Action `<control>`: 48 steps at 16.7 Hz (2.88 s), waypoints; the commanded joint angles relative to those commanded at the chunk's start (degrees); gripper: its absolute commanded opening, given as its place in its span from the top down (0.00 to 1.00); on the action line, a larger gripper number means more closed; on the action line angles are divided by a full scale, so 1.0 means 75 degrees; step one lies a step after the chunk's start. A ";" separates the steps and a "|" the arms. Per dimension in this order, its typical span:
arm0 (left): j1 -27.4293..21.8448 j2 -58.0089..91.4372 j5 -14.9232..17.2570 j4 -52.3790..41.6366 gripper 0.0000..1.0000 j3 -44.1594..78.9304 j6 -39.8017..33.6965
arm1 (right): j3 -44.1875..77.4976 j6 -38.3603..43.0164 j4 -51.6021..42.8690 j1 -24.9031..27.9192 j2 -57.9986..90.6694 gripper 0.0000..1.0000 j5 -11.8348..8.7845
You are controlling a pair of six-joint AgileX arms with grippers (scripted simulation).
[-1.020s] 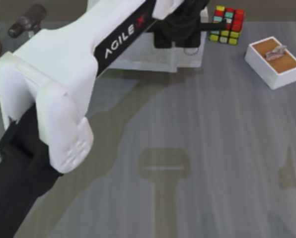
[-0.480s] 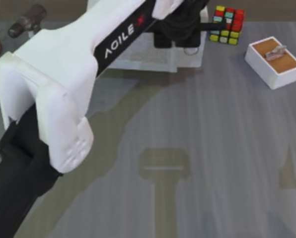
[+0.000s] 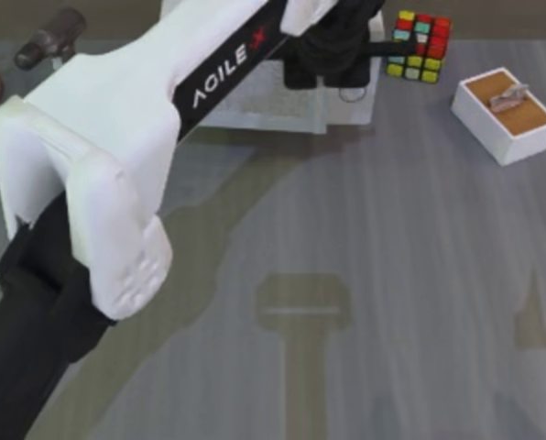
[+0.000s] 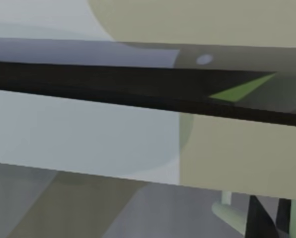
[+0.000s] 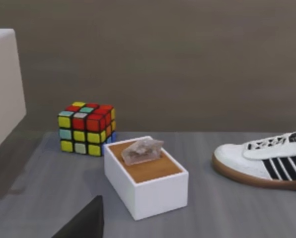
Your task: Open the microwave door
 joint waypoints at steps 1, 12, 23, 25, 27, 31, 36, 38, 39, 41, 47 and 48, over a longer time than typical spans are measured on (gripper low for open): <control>0.0000 0.0000 0.0000 0.0000 1.00 0.0000 0.0000 | 0.0000 0.0000 0.0000 0.0000 0.0000 0.00 0.0000; -0.0008 -0.0687 0.0108 0.0695 1.00 -0.1309 0.0289 | 0.0000 0.0000 0.0000 0.0000 0.0000 0.00 0.0000; 0.0021 -0.1545 0.0268 0.1557 1.00 -0.2906 0.0647 | 0.0000 0.0000 0.0000 0.0000 0.0000 0.00 0.0000; 0.0021 -0.1545 0.0268 0.1557 1.00 -0.2906 0.0647 | 0.0000 0.0000 0.0000 0.0000 0.0000 0.00 0.0000; 0.0021 -0.1545 0.0268 0.1557 1.00 -0.2906 0.0647 | 0.0000 0.0000 0.0000 0.0000 0.0000 0.00 0.0000; 0.0021 -0.1545 0.0268 0.1557 1.00 -0.2906 0.0647 | 0.0000 0.0000 0.0000 0.0000 0.0000 0.00 0.0000; 0.0021 -0.1545 0.0268 0.1557 1.00 -0.2906 0.0647 | 0.0000 0.0000 0.0000 0.0000 0.0000 0.00 0.0000; 0.0021 -0.1545 0.0268 0.1557 1.00 -0.2906 0.0647 | 0.0000 0.0000 0.0000 0.0000 0.0000 0.00 0.0000; 0.0021 -0.1545 0.0268 0.1557 1.00 -0.2906 0.0647 | 0.0000 0.0000 0.0000 0.0000 0.0000 0.00 0.0000; 0.0021 -0.1545 0.0268 0.1557 1.00 -0.2906 0.0647 | 0.0000 0.0000 0.0000 0.0000 0.0000 0.00 0.0000; -0.0008 -0.1744 0.0334 0.1770 1.00 -0.3230 0.0790 | 0.0000 0.0000 0.0000 0.0000 0.0000 0.00 0.0000; 0.0016 -0.1890 0.0379 0.1891 1.00 -0.3500 0.0893 | 0.0000 0.0000 0.0000 0.0000 0.0000 0.00 0.0000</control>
